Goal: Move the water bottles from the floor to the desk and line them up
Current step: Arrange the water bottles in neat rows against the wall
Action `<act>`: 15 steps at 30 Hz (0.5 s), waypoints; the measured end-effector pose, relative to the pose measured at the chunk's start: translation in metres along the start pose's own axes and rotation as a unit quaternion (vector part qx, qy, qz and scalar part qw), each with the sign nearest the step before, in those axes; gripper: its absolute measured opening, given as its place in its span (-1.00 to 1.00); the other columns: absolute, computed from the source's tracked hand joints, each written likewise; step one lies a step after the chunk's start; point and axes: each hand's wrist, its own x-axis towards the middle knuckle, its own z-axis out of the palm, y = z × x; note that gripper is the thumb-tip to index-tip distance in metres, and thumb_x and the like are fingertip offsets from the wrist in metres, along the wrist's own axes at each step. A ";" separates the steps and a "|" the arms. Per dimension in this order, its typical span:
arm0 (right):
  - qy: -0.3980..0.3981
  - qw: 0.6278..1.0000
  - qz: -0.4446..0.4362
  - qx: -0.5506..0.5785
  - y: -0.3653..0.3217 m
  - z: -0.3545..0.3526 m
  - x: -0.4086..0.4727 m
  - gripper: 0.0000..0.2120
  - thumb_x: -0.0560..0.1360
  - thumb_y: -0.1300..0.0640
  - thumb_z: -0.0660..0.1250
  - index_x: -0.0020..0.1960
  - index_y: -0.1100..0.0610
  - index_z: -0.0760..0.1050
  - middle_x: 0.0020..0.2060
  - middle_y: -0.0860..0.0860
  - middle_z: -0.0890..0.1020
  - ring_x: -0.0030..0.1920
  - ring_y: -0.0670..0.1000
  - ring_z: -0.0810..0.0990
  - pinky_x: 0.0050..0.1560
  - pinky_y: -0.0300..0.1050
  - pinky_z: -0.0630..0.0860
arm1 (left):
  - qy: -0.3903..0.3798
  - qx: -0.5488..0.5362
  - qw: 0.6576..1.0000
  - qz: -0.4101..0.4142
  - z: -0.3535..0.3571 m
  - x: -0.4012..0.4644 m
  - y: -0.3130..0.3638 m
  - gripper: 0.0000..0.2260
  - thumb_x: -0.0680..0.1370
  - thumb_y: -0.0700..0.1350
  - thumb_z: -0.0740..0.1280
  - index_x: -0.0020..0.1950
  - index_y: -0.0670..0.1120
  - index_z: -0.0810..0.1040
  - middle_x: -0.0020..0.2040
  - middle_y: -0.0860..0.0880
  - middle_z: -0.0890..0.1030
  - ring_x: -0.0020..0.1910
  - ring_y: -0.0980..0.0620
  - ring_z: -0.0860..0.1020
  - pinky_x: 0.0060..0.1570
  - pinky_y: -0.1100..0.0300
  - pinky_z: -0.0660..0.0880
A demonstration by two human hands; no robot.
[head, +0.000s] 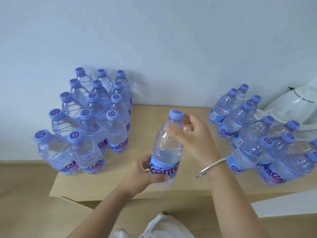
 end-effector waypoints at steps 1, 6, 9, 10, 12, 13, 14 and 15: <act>-0.061 0.998 0.012 -0.009 0.000 0.010 -0.002 -0.63 0.27 -0.07 0.53 0.00 -0.08 0.48 -0.09 -0.16 0.62 -0.10 -0.19 0.57 -0.08 -0.27 0.51 | -0.030 -0.027 0.999 -0.004 -0.010 -0.012 0.000 -0.58 0.14 -0.04 0.52 -0.04 -0.11 0.63 -0.19 -0.01 0.67 -0.24 0.12 0.57 -0.25 0.32 0.47; -0.086 0.996 0.016 -0.023 0.004 0.059 -0.019 -0.52 0.16 -0.11 0.55 0.00 -0.08 0.46 -0.09 -0.11 0.65 -0.03 -0.09 0.63 0.03 0.01 0.58 | -0.052 -0.062 0.996 -0.033 -0.049 -0.050 -0.016 -0.47 0.20 -0.09 0.53 0.11 -0.22 0.54 -0.10 -0.07 0.66 -0.15 0.03 0.60 -0.19 0.26 0.50; -0.066 0.997 0.017 -0.037 0.003 0.084 -0.023 -0.48 0.18 -0.06 0.58 0.01 0.03 0.43 -0.11 -0.07 0.63 -0.08 -0.05 0.62 0.02 0.06 0.57 | 0.057 0.012 0.998 -0.019 -0.053 -0.061 -0.036 -0.39 0.12 0.00 0.55 0.13 -0.06 0.51 -0.05 -0.01 0.68 -0.07 0.03 0.64 -0.03 0.16 0.57; -0.064 0.997 0.017 -0.043 0.001 0.091 -0.025 -0.47 0.19 -0.04 0.59 0.02 0.04 0.42 -0.11 -0.08 0.62 -0.07 -0.05 0.62 0.03 0.06 0.56 | 0.086 0.011 0.996 -0.017 -0.055 -0.063 -0.043 -0.38 0.10 0.02 0.55 0.13 -0.03 0.50 -0.04 0.01 0.68 -0.05 0.04 0.64 0.00 0.17 0.56; -0.071 0.996 0.013 -0.054 0.001 0.104 -0.026 -0.43 0.15 -0.09 0.58 0.05 0.02 0.40 -0.09 -0.11 0.61 -0.06 -0.07 0.61 0.03 0.05 0.56 | 0.100 -0.011 0.995 -0.016 -0.059 -0.066 -0.054 -0.39 0.13 0.00 0.55 0.14 -0.01 0.50 -0.01 0.00 0.67 -0.02 0.03 0.64 0.03 0.18 0.56; -0.075 0.995 0.011 -0.063 0.000 0.109 -0.026 -0.40 0.14 -0.11 0.57 0.06 0.00 0.40 -0.08 -0.11 0.61 -0.05 -0.07 0.61 0.03 0.05 0.56 | 0.094 -0.018 0.995 -0.017 -0.063 -0.066 -0.057 -0.41 0.16 -0.04 0.56 0.16 -0.03 0.50 0.01 -0.03 0.67 0.01 0.00 0.63 0.06 0.16 0.56; -0.077 0.994 0.010 -0.071 0.000 0.113 -0.025 -0.39 0.14 -0.12 0.57 0.07 -0.01 0.39 -0.07 -0.10 0.60 -0.04 -0.07 0.60 0.03 0.03 0.56 | 0.089 -0.022 0.996 -0.019 -0.068 -0.067 -0.060 -0.43 0.20 -0.10 0.56 0.17 -0.06 0.49 0.03 -0.05 0.66 0.03 -0.02 0.63 0.07 0.15 0.55; -0.077 0.994 0.010 -0.078 0.000 0.116 -0.023 -0.39 0.15 -0.11 0.58 0.09 -0.01 0.39 -0.05 -0.08 0.60 -0.03 -0.08 0.60 0.02 0.00 0.56 | 0.088 -0.024 0.996 -0.022 -0.073 -0.067 -0.060 -0.44 0.22 -0.13 0.55 0.18 -0.08 0.49 0.04 -0.07 0.66 0.04 -0.02 0.62 0.07 0.16 0.55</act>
